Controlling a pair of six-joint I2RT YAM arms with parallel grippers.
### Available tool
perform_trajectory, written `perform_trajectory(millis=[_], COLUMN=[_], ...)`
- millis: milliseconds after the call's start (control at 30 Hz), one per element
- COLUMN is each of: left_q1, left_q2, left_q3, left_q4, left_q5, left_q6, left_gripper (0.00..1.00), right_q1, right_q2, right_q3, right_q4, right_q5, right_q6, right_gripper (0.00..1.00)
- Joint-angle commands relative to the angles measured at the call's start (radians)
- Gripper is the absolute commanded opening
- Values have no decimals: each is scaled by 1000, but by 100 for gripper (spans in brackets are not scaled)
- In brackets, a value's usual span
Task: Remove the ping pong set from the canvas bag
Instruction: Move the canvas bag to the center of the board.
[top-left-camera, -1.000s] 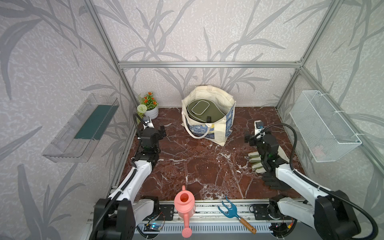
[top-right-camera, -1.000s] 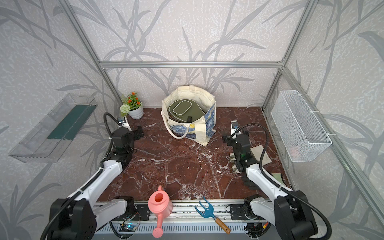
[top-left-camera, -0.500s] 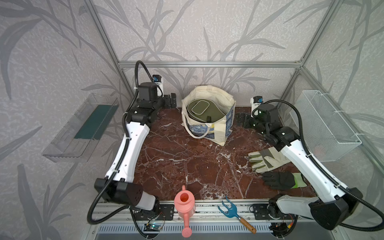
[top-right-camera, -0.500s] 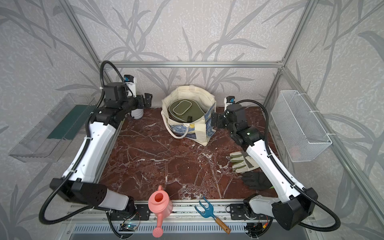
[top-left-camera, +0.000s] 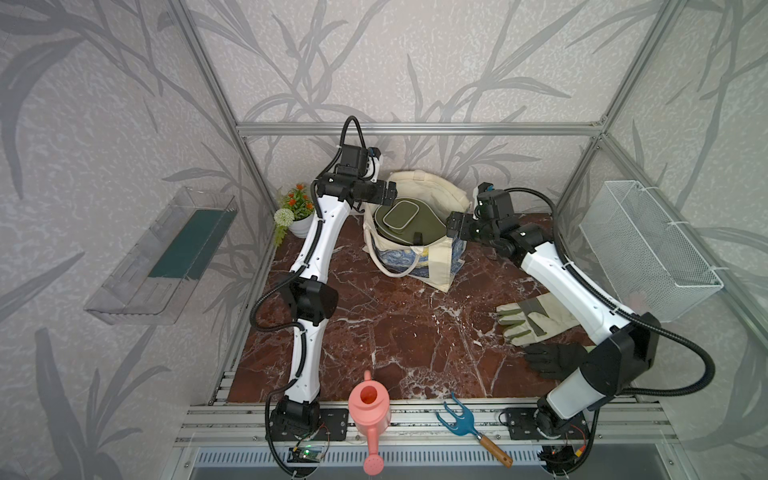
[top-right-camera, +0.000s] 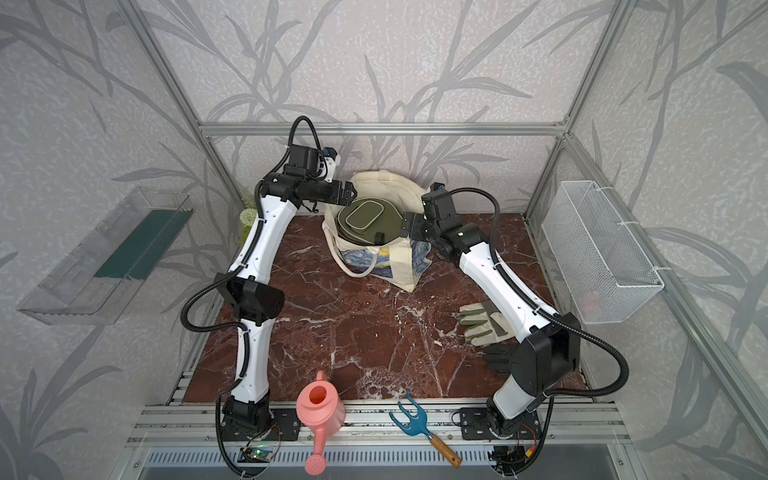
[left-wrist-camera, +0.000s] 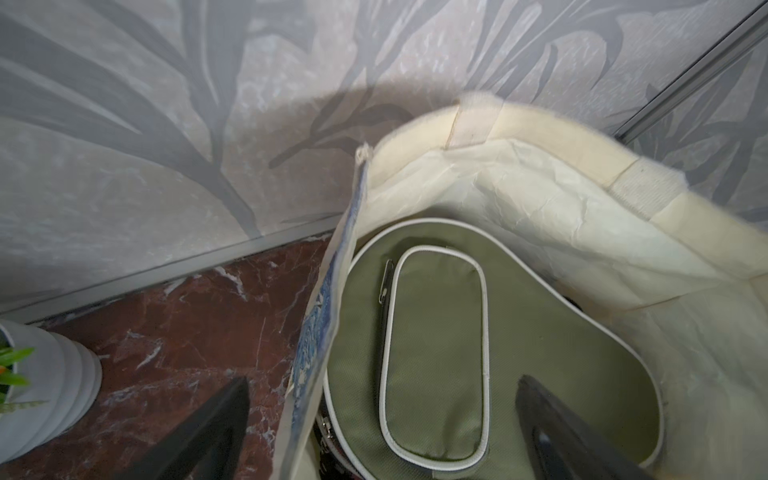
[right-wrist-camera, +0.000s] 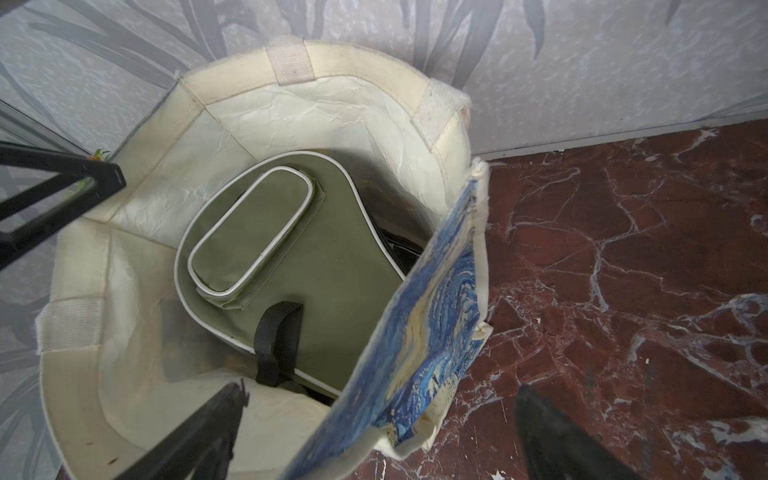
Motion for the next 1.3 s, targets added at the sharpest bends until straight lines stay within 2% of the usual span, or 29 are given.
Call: perform_trajectory(millis=[0, 67, 133, 200, 233, 267, 300, 367, 400, 433, 600, 700, 800, 900, 1133, 1233, 1267], left_q1=[-2, -8, -8, -8, -7, -7, -6, -6, -6, -6, -6, -6, -6, -7, -19, -23, -23], left_q2=[1, -12, -12, -8, -6, -5, -5, -9, -15, -24, -123, -248, -394, -542, -947, -1049, -1066], left_q3=[-22, -75, -92, -89, -88, -88, -85, -79, -78, -77, -78, -152, -305, -505, -1096, -1254, -1285], left_q4=[-27, 21, 40, 46, 49, 52, 53, 45, 40, 32, -40, -43, -4, 35, 218, 248, 249], left_q5=[-28, -79, -113, -126, -128, -127, -131, -152, -160, -173, -271, -352, -408, -416, -374, -363, -359], left_q6=[51, 70, 78, 87, 91, 95, 95, 97, 98, 98, 115, 132, 129, 126, -22, -59, -60], left_gripper=[99, 98, 94, 83, 71, 56, 40, 0, 0, 0, 0, 0, 0, 0, 0, 0, 3], right_q1=[-2, -9, -15, -18, -20, -21, -23, -24, -24, -24, -24, -24, -23, -6, 76, 92, 94], right_q2=[71, 119, 154, 170, 176, 178, 179, 174, 169, 157, 86, 66, 28, -30, -230, -297, -309], right_q3=[69, 101, 128, 135, 138, 141, 144, 152, 151, 148, 155, 223, 248, 194, -93, -204, -238], right_q4=[-29, -40, -54, -57, -58, -59, -64, -80, -84, -91, -137, -209, -254, -260, -194, -158, -149], right_q5=[14, 16, 14, 11, 9, 7, 5, 10, 10, 10, -34, -83, -136, -143, -89, -74, -75], right_q6=[22, 22, 25, 22, 18, 13, 2, -25, -39, -56, -189, -271, -308, -315, -293, -293, -292], right_gripper=[99, 99, 100, 92, 84, 73, 55, 15, 2, 0, 0, 0, 0, 0, 0, 0, 0])
